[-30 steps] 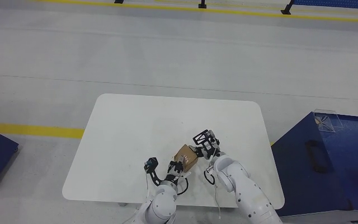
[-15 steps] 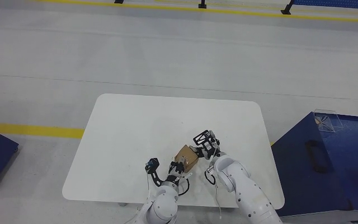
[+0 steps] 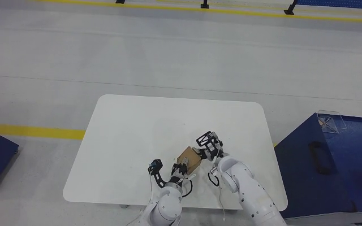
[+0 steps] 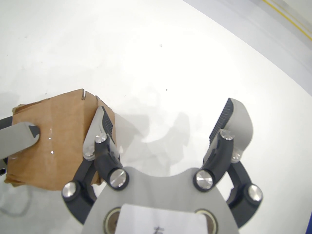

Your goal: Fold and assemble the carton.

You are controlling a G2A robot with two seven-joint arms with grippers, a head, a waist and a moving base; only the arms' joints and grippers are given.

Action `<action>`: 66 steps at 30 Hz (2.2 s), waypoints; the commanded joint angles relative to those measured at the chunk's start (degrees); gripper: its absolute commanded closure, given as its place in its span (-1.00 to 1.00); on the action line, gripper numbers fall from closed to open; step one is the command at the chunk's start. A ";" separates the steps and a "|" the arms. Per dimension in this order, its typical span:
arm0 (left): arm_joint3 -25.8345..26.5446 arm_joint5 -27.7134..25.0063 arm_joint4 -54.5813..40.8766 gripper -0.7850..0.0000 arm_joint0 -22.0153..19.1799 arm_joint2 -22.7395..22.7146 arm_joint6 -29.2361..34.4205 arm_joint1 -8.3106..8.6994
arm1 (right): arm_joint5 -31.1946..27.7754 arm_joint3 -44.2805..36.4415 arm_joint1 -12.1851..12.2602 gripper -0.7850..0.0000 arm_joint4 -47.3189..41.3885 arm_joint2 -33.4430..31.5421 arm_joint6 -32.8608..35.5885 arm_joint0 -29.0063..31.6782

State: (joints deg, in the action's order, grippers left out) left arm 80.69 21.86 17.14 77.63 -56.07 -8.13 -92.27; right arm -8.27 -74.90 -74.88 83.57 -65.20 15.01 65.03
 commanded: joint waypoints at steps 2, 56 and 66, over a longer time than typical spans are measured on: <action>-0.14 0.15 0.06 0.19 -0.11 0.05 -0.17 -0.10 | 0.50 -0.26 0.03 -1.00 -0.97 -0.93 -0.11 -0.01; 3.20 -14.77 16.92 -1.00 3.71 0.11 -9.77 0.55 | -4.34 -0.70 0.18 -1.00 -5.46 -2.89 -0.19 -0.32; 0.37 -18.33 31.62 -1.00 2.98 -1.03 -20.97 1.42 | -1.65 2.08 -0.07 -1.00 -4.79 -2.53 2.80 -2.05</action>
State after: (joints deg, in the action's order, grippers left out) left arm 81.26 3.86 44.54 81.16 -56.68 -30.24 -91.18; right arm -10.27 -73.31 -74.86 78.23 -68.26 17.50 63.28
